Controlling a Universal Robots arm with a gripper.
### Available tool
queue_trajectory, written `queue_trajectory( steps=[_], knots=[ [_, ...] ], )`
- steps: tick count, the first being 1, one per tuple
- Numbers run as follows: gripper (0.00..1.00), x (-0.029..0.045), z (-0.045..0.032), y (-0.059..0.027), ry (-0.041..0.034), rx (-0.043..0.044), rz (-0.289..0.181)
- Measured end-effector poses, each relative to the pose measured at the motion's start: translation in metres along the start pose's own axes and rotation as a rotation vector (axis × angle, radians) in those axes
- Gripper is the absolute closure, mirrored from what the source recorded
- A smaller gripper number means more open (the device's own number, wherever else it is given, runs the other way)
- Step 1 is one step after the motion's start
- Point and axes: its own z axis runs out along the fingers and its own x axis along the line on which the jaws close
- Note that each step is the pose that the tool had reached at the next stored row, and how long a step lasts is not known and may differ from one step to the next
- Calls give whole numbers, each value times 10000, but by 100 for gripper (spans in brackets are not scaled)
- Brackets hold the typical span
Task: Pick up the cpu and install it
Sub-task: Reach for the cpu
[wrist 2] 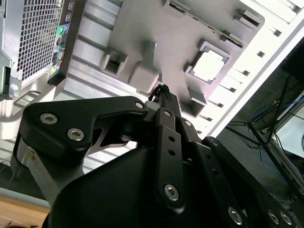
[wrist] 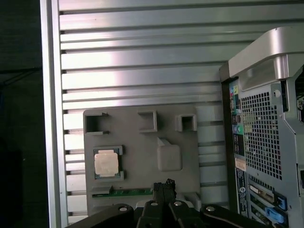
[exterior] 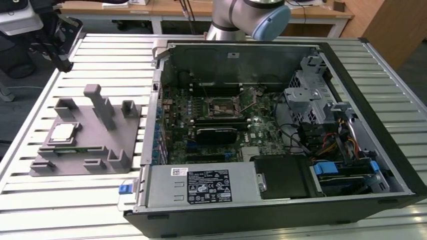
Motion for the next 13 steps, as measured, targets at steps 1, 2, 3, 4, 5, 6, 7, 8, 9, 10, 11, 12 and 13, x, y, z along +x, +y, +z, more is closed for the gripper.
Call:
queue_trajectory(
  steps=[1, 2, 3, 4, 5, 6, 7, 8, 9, 10, 11, 12, 13],
  knots=[
    [89, 18, 1, -1, 0, -1, 0],
    [89, 36, 2, -3, 0, 0, 1],
    [89, 55, 3, -4, 0, 0, 0],
    [89, 73, 3, -6, 1, 0, 1],
    [89, 91, 4, -7, 1, -1, 1],
    [89, 109, 5, -8, 1, 0, 1],
    [89, 127, 6, -10, 1, -1, 2],
    [89, 144, 6, -11, 1, 0, 1],
    [89, 163, 7, -13, 3, 0, 1],
    [89, 181, 7, -14, 3, 0, 1],
    [89, 198, 8, -15, 3, 0, 1],
    [89, 215, 9, -17, 4, 0, 1],
    [89, 231, 10, -18, 5, 0, 1]
  ],
)
